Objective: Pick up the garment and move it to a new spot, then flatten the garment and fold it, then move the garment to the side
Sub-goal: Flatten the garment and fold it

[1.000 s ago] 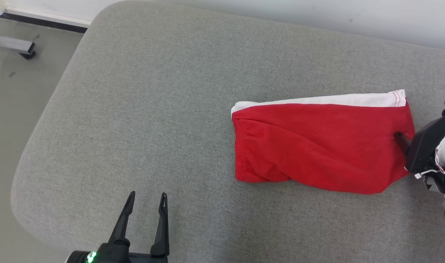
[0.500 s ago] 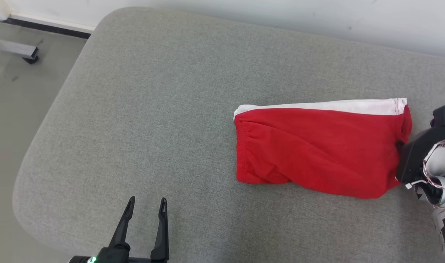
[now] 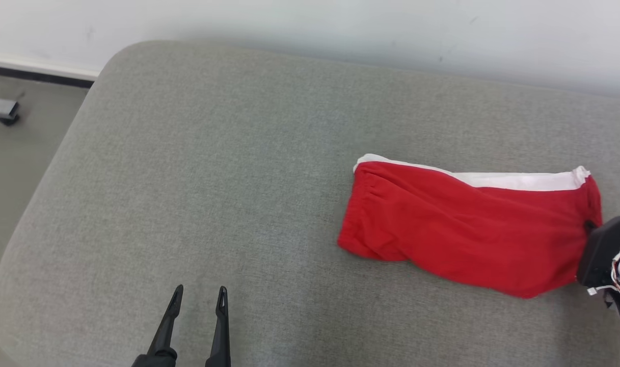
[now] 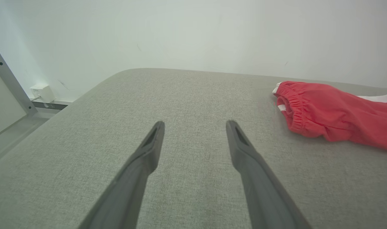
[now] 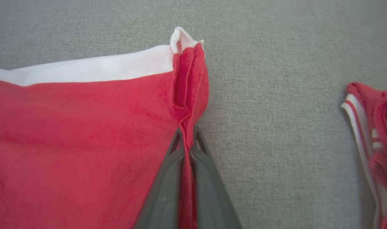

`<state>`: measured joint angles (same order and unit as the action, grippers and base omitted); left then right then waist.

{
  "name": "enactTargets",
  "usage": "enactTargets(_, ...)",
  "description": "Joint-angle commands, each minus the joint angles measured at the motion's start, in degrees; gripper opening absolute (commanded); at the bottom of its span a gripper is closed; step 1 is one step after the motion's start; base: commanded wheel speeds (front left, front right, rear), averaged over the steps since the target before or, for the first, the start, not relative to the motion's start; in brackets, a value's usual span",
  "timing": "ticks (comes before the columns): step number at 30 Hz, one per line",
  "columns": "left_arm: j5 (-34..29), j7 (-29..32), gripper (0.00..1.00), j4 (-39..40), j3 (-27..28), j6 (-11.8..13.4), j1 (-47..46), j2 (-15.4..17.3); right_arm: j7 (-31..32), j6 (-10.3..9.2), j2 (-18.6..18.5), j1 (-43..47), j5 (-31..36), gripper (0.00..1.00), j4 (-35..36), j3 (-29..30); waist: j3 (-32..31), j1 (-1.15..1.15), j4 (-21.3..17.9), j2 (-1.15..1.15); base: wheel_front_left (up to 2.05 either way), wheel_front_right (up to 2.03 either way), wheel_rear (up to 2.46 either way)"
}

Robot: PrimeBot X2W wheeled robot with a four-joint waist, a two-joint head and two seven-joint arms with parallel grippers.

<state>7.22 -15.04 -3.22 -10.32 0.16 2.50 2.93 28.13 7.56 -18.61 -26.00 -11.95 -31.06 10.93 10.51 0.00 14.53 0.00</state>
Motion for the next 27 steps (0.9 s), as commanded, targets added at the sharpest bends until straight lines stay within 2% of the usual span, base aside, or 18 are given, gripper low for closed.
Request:
enactTargets(1,0.0,-0.2,1.0,-0.1,0.2,0.0,0.8,-0.1,-0.4,-0.19,-0.5,1.0,0.7,0.0,1.0,0.6,-1.3,0.0,-1.4,0.0,0.0,0.0,0.0)
enactTargets(10,0.5,-0.2,1.0,-0.6,-0.1,0.2,0.9,-0.1,1.0,-0.19,-1.3,3.6,3.1,0.0,8.0,4.2,-2.9,0.0,-2.6,0.0,0.0,0.0,0.0)
enactTargets(16,0.6,-0.2,1.0,-1.2,-0.1,-0.1,1.0,-0.1,2.7,-0.19,-0.5,5.1,4.5,0.0,13.2,5.9,-4.0,0.0,-2.5,0.0,0.0,0.0,0.0)
enactTargets(22,1.0,-0.2,1.0,-1.6,-0.4,0.0,0.9,-0.1,4.6,-0.19,1.5,4.7,3.9,0.0,17.5,1.3,-4.8,0.0,-2.4,0.0,0.0,0.0,0.0)
enactTargets(27,1.1,-0.2,1.0,-1.7,-0.6,0.0,0.7,-0.1,5.2,-0.19,2.6,3.4,2.3,0.0,17.8,-4.8,-5.2,0.0,-1.5,0.0,0.0,0.0,0.0)
